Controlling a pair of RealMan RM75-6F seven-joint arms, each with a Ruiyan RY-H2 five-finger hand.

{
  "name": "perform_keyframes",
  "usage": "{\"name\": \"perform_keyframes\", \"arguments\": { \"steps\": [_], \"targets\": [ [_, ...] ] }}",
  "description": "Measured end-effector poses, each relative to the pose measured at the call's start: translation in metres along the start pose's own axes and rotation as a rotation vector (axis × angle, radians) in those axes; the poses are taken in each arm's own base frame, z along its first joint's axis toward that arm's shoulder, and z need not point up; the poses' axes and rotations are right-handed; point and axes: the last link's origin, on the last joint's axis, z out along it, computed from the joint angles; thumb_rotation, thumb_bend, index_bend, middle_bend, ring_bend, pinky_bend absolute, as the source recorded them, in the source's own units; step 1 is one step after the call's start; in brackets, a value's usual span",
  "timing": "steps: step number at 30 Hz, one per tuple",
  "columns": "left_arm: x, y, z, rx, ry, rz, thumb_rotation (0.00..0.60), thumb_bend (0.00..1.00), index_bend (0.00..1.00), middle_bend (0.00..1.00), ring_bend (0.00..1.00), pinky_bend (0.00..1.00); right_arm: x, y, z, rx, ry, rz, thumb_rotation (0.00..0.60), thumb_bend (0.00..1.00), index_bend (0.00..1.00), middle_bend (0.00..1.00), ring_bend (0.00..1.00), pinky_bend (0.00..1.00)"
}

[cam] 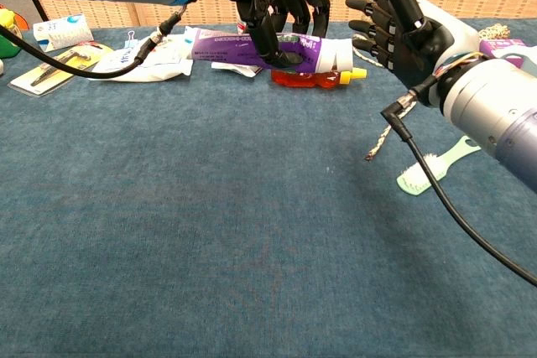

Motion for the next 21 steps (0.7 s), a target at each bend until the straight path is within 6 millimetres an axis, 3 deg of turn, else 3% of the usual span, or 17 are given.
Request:
{"name": "perform_keyframes", "arguments": {
  "steps": [15, 21],
  "targets": [
    [-0.001, 0.006, 0.006, 0.041, 0.018, 0.003, 0.600, 1.00, 0.66, 0.57, 0.53, 0.57, -0.012, 0.003, 0.006, -0.002, 0.021, -0.040, 0.154, 0.00, 0.00, 0.00, 0.00, 0.00],
    [-0.002, 0.009, 0.007, 0.043, 0.020, 0.000, 0.600, 1.00, 0.66, 0.57, 0.53, 0.57, -0.013, -0.001, 0.009, -0.007, 0.027, 0.037, 0.154, 0.00, 0.00, 0.00, 0.00, 0.00]
  ]
}}
